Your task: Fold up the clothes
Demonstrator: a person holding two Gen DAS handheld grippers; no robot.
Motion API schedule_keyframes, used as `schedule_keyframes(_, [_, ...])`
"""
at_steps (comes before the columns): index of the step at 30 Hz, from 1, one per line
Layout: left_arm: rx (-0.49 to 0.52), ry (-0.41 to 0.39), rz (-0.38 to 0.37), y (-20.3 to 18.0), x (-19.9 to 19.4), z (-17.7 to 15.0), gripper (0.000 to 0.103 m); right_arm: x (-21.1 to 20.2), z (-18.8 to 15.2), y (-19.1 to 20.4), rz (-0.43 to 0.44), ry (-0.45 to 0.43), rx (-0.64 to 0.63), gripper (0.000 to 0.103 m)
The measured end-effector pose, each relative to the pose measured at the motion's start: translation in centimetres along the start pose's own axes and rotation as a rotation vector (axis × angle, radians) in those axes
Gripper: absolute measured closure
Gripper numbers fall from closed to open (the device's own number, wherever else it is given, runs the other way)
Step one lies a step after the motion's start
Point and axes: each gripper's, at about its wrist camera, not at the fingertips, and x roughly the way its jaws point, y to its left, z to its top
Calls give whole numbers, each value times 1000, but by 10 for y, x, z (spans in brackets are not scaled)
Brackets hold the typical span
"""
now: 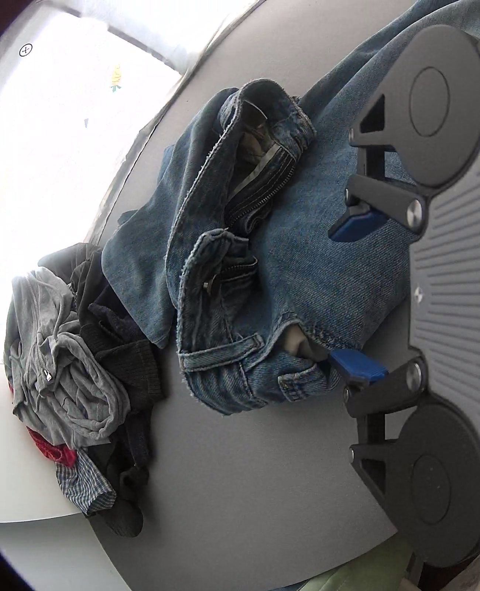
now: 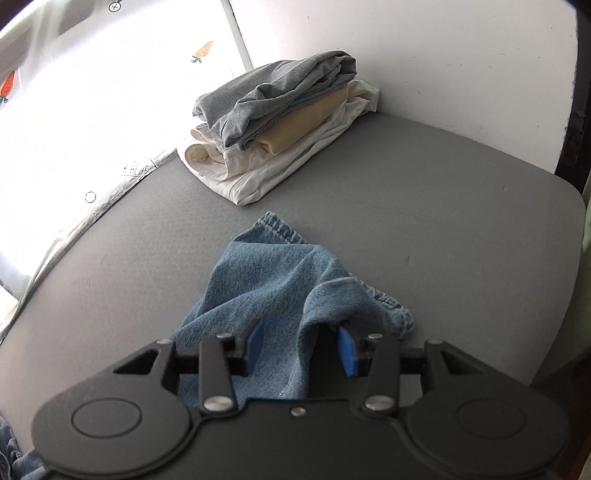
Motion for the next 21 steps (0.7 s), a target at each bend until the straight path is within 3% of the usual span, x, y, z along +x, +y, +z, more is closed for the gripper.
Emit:
schedule_keyframes(4, [51, 43, -5, -34, 6, -16, 32, -1, 12, -3, -21, 22, -78, 59])
schedule_keyframes(9, [124, 85, 8, -76, 19, -34, 22, 5, 29, -42, -41, 25, 17, 59])
schedule_keyframes(13, [184, 85, 111, -105, 31, -50, 12, 5, 40, -71, -99, 0, 21, 59])
schedule_keyframes(18, [162, 66, 163, -113, 37, -55, 1, 19, 53, -81, -92, -11, -47, 59])
schedule_keyframes(21, [161, 66, 160, -110, 37, -54, 0, 38, 58, -70, -75, -11, -115, 59])
